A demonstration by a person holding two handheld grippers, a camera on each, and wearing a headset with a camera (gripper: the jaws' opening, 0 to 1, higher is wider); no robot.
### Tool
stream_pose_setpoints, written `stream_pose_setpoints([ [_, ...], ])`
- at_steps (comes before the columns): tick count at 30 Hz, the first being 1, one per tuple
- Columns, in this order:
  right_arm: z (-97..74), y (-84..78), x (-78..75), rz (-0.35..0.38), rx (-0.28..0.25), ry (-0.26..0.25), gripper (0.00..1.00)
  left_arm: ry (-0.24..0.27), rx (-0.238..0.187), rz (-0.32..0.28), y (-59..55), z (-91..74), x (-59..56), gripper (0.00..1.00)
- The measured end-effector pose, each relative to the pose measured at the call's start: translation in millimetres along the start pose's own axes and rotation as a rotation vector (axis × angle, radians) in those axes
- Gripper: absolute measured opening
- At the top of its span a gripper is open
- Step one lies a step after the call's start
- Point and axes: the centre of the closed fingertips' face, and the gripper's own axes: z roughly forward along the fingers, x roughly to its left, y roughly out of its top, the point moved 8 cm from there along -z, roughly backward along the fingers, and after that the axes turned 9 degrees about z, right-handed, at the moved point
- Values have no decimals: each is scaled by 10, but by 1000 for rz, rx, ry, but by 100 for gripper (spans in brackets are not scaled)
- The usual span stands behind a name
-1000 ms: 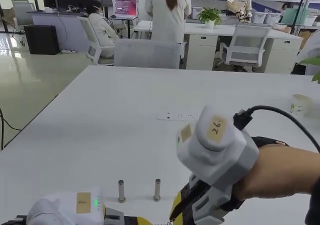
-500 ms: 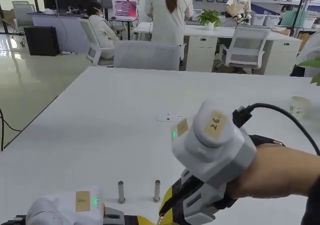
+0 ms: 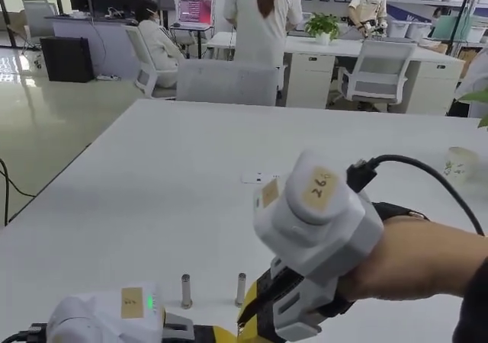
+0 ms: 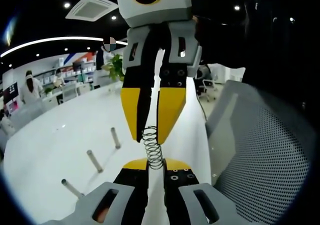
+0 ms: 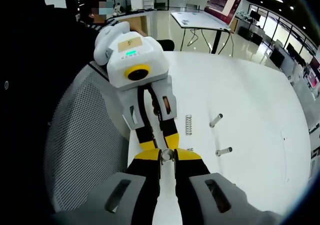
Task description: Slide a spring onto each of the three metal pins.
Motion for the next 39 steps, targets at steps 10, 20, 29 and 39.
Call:
stream_pose_setpoints([
  [10,5,-5,-11,-3,10,3,7,-5,5,-11,-9,7,-7,3],
  [20,-26,-39,-55,4,17,-10,7,11,-12,-47,-14,-13,25,10],
  [29,-75,-82,-100,21,18,-26,7,52,-17,-86,-71,-83,82,23],
  [39,-153,-134,-169,39,19,-49,7,109,-21,-133,-144,-201,113,35],
])
